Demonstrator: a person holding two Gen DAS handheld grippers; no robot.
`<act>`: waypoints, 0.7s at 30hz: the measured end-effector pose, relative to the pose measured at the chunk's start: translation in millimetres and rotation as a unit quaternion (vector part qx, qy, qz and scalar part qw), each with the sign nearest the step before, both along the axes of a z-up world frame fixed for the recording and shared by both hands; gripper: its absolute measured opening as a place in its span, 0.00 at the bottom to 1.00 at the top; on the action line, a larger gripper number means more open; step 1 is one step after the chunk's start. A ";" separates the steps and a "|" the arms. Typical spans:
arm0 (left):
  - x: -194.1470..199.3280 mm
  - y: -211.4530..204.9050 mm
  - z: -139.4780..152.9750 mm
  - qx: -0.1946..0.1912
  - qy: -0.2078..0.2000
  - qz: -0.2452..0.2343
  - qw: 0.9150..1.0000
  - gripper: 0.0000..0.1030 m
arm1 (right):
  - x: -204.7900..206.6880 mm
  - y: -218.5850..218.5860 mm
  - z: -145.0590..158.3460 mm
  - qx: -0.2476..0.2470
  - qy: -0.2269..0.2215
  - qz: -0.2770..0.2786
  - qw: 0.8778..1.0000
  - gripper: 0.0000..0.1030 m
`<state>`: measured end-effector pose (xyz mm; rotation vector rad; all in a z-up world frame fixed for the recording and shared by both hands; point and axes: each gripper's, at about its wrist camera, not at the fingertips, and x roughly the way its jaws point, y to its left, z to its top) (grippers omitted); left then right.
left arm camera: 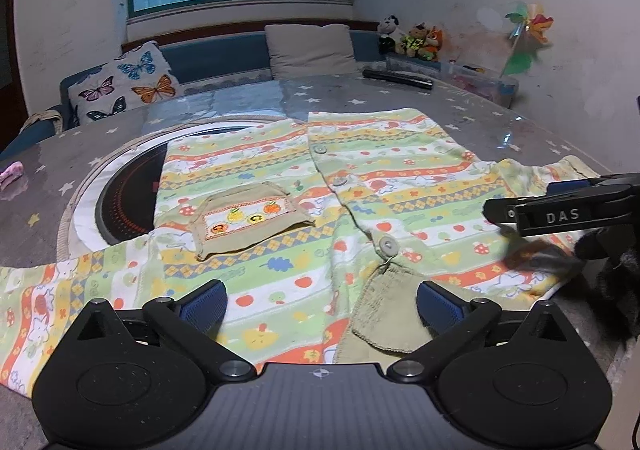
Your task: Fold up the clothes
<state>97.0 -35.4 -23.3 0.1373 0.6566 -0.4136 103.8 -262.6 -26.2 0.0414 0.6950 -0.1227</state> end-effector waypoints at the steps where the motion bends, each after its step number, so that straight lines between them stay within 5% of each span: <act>1: -0.9 -0.4 -0.1 0.003 -0.002 0.003 1.000 1.00 | -0.5 0.6 0.4 -0.001 0.002 0.002 1.000 1.00; 13: -16.0 -9.9 9.9 0.053 -0.031 0.039 0.997 1.00 | -34.7 -4.6 5.1 0.002 0.008 0.087 0.996 1.00; 21: -17.0 -23.6 25.5 0.073 -0.047 0.056 0.995 1.00 | -59.0 -40.5 14.5 0.028 -0.009 0.080 0.996 1.00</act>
